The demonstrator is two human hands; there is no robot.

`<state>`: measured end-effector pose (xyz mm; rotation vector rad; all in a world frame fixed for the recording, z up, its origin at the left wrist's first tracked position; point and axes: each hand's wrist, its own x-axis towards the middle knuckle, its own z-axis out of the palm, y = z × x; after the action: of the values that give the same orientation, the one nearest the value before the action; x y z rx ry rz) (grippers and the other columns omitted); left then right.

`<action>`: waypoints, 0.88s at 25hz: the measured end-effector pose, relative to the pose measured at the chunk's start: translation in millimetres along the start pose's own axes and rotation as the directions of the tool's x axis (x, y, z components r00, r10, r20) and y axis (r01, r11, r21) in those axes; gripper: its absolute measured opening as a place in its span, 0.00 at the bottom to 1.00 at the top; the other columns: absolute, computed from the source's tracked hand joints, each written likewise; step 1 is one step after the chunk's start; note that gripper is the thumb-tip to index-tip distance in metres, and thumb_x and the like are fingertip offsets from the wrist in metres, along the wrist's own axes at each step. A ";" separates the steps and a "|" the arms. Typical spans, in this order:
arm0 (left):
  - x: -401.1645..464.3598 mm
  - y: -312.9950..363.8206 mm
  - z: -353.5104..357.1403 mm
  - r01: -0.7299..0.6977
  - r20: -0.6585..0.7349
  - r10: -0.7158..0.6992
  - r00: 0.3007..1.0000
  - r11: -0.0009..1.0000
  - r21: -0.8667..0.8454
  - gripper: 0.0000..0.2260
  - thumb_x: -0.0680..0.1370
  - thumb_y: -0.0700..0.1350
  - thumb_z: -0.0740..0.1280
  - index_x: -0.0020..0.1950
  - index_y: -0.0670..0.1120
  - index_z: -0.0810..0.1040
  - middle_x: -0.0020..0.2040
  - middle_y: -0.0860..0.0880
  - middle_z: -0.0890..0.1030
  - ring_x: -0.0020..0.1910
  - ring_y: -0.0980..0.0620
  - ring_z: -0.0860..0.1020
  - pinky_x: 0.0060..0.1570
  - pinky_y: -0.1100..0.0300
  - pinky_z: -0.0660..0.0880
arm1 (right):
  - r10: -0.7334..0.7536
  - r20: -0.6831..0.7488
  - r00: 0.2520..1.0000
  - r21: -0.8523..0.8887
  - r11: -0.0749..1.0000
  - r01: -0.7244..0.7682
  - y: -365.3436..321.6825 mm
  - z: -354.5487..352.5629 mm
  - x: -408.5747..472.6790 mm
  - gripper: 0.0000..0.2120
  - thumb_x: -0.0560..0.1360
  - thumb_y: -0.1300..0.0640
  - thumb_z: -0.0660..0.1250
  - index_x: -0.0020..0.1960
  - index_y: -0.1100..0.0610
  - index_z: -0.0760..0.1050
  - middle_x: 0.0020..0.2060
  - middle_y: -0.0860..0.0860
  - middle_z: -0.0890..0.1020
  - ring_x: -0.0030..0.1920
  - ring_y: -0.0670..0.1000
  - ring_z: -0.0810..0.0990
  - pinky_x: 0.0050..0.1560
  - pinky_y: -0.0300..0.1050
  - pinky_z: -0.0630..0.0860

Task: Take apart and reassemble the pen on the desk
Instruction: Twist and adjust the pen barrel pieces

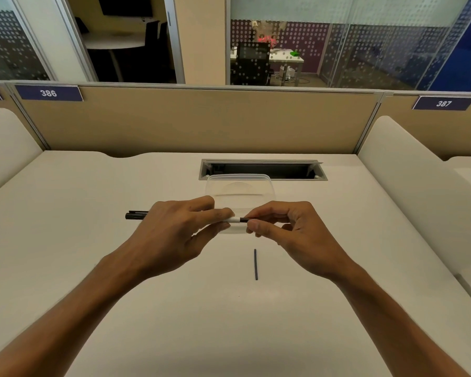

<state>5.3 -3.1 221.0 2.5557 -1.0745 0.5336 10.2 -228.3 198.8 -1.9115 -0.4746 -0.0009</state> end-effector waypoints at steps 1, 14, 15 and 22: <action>0.1 -0.3 -0.2 -0.002 -0.004 0.002 1.000 1.000 0.003 0.11 0.77 0.46 0.66 0.57 0.47 0.83 0.36 0.50 0.79 0.27 0.51 0.73 0.22 0.58 0.69 | -0.003 -0.009 1.000 0.003 1.000 0.003 -0.2 -0.1 0.4 0.04 0.73 0.49 0.70 0.47 0.45 0.82 0.38 0.35 0.84 0.45 0.40 0.82 0.41 0.26 0.73; -3.3 -3.0 4.3 0.001 0.020 -0.002 1.000 1.000 0.015 0.10 0.78 0.46 0.66 0.57 0.48 0.82 0.37 0.51 0.79 0.27 0.53 0.70 0.22 0.58 0.69 | 0.004 0.015 1.000 -0.033 0.999 -0.004 7.3 -3.6 -0.8 0.04 0.76 0.53 0.69 0.45 0.47 0.83 0.38 0.42 0.85 0.43 0.42 0.82 0.40 0.27 0.73; -4.6 -4.1 5.4 0.005 0.026 -0.005 1.000 1.000 0.015 0.10 0.78 0.47 0.65 0.57 0.49 0.82 0.37 0.51 0.79 0.27 0.53 0.70 0.22 0.58 0.69 | 0.005 0.020 1.000 -0.051 0.999 -0.004 7.9 -5.4 -1.0 0.03 0.75 0.53 0.70 0.46 0.47 0.83 0.39 0.41 0.85 0.45 0.41 0.82 0.41 0.26 0.73; -15.3 -18.3 12.0 0.077 0.019 -0.077 0.997 0.997 -0.003 0.13 0.78 0.49 0.63 0.58 0.49 0.82 0.39 0.53 0.80 0.31 0.51 0.78 0.25 0.55 0.74 | -0.013 -0.093 0.996 -0.136 0.991 0.001 26.0 -12.2 -4.9 0.04 0.72 0.55 0.75 0.46 0.48 0.85 0.41 0.39 0.86 0.47 0.39 0.83 0.37 0.37 0.77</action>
<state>11.3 13.3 200.8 2.5914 -0.9776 0.4881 16.8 -248.8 179.2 -2.0333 -0.4271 -0.1300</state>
